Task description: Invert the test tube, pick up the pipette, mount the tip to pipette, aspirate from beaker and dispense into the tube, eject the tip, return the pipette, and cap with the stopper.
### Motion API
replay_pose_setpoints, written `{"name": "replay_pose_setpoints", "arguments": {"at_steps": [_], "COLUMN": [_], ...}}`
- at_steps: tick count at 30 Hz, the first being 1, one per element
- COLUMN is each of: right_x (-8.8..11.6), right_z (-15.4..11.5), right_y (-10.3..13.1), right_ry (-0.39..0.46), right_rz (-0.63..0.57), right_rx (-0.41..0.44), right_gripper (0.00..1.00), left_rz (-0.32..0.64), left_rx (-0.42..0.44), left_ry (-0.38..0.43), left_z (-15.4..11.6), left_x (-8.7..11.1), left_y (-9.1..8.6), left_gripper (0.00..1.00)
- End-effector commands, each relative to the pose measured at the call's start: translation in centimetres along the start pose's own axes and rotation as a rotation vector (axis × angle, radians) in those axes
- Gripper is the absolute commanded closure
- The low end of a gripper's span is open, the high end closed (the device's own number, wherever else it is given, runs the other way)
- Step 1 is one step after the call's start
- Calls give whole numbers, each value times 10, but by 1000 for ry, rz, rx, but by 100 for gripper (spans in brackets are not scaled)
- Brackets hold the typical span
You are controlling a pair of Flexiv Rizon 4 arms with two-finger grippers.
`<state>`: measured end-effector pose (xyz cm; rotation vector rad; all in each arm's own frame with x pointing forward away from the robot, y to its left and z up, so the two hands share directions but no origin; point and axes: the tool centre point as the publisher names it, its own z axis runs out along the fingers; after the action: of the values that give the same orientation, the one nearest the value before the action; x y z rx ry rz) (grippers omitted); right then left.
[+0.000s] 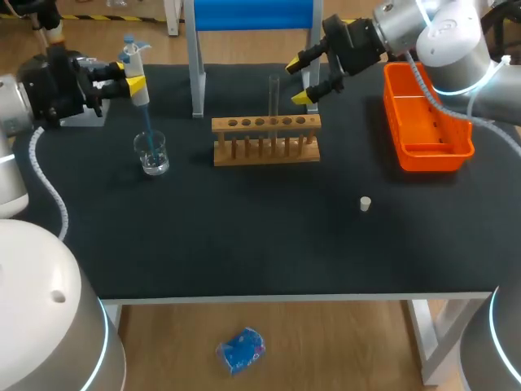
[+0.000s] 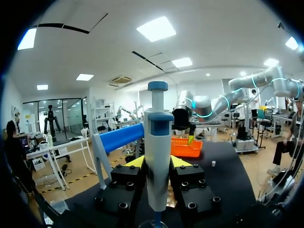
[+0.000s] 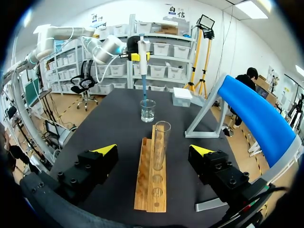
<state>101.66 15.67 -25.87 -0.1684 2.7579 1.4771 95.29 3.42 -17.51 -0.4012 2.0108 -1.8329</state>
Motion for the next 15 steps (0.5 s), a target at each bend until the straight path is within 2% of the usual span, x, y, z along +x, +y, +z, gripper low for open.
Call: {"name": "replay_pose_setpoints", "arguments": {"at_steps": [1, 11, 15], "right_x": [0, 0, 0], "right_z": [0, 0, 0], "right_y": [0, 0, 0], "right_ry": [0, 0, 0], "right_rz": [0, 0, 0], "right_rx": [0, 0, 0], "right_gripper": [0, 0, 0], "left_rz": [3, 3, 6], "left_rx": [-11, -15, -13], "left_ry": [1, 0, 4], "left_z": [0, 0, 1], "left_x": [0, 1, 1], "left_y": [-4, -5, -13], "left_gripper": [100, 100, 100]}}
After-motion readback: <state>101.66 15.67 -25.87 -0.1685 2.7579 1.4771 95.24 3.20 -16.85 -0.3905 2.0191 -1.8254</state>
